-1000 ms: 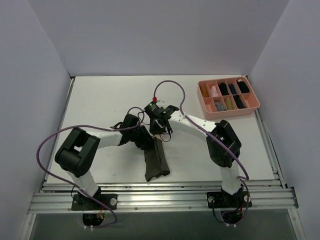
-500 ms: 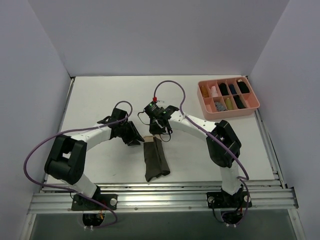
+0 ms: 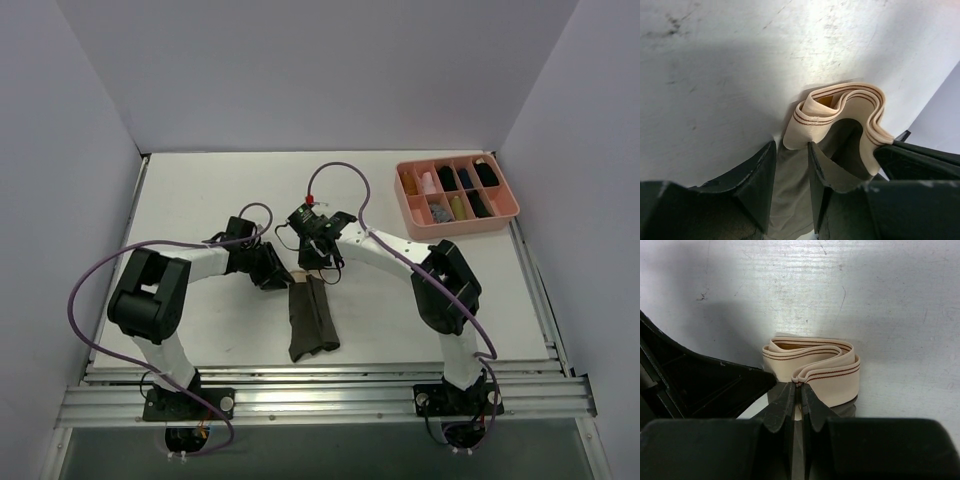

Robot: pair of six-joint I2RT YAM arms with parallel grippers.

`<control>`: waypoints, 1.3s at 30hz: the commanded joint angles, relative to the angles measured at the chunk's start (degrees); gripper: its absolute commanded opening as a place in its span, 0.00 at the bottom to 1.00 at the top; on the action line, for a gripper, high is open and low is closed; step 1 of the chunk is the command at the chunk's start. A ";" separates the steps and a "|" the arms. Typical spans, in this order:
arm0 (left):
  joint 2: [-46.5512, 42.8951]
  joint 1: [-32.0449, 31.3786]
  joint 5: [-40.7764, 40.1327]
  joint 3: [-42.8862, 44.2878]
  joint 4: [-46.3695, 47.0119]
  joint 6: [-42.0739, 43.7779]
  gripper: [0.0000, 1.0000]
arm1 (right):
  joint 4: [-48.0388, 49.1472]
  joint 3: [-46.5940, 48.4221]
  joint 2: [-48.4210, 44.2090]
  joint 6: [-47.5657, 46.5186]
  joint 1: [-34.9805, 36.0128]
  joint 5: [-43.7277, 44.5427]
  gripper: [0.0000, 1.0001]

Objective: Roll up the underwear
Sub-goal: Fold the underwear

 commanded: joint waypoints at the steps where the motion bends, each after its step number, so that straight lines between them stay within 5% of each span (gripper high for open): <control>1: 2.08 0.43 1.39 0.14 5.59 0.81 0.41 | -1.96 1.01 0.44 0.43 0.53 0.83 0.00; 4: 3.40 0.52 1.65 0.13 6.13 0.72 0.39 | -2.05 1.53 0.53 0.34 0.53 0.83 0.00; 10: 5.43 0.52 2.09 -0.39 8.32 0.02 0.03 | -2.93 4.08 2.11 0.69 0.53 0.13 0.00; 36: 4.11 -0.36 1.83 -2.95 12.37 -3.76 0.02 | 0.58 6.28 9.93 8.96 -0.70 -2.86 0.00; 39: 3.41 -0.27 1.74 -2.51 10.62 -3.24 0.08 | 0.76 6.46 10.28 7.90 -0.70 -2.69 0.07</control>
